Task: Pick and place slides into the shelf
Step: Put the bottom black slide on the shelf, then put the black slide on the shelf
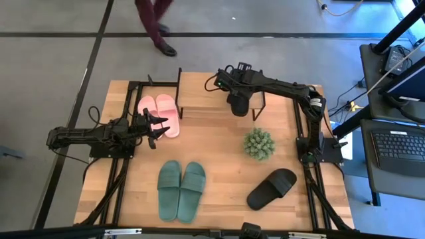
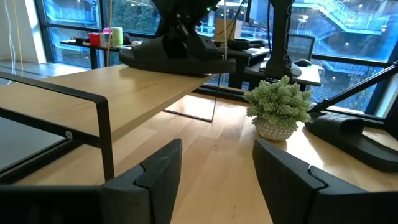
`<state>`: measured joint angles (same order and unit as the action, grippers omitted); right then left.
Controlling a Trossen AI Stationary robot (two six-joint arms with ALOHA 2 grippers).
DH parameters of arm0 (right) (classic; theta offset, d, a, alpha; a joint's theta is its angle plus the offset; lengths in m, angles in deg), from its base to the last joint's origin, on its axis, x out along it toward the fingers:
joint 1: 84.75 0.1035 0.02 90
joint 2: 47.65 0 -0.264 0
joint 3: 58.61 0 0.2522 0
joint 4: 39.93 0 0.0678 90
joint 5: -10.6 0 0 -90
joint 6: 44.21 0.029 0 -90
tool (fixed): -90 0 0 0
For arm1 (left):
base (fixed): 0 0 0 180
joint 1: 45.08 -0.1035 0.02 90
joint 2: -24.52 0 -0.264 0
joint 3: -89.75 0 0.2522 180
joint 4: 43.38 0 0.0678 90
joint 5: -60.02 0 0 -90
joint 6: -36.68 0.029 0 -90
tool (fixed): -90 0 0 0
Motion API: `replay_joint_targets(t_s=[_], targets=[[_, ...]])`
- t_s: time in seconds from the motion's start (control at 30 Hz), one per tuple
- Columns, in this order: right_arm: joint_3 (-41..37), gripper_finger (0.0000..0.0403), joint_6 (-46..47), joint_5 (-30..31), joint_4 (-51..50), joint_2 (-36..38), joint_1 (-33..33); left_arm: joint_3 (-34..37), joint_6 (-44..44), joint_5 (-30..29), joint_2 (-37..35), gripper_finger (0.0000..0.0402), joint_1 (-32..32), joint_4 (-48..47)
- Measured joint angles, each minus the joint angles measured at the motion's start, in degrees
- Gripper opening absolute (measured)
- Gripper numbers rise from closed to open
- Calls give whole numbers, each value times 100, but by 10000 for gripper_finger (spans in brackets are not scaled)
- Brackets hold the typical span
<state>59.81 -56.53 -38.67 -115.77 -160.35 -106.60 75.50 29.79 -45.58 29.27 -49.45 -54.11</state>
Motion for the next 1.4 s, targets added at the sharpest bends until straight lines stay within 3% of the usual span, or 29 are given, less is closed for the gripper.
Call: replay_joint_targets(t_s=[0.3,0.8,1.13,1.4], targets=[[0,103,-11,-7,10,0,0,0,0,0,0,191,0,2],[46,199,-15,7,-116,-4,0,0,0,0,-2,191,-2,1],[452,210,153,-2,-475,-5,0,0,0,0,-2,191,0,2],[492,210,310,-496,-729,-6,4,0,0,0,-2,191,0,2]])
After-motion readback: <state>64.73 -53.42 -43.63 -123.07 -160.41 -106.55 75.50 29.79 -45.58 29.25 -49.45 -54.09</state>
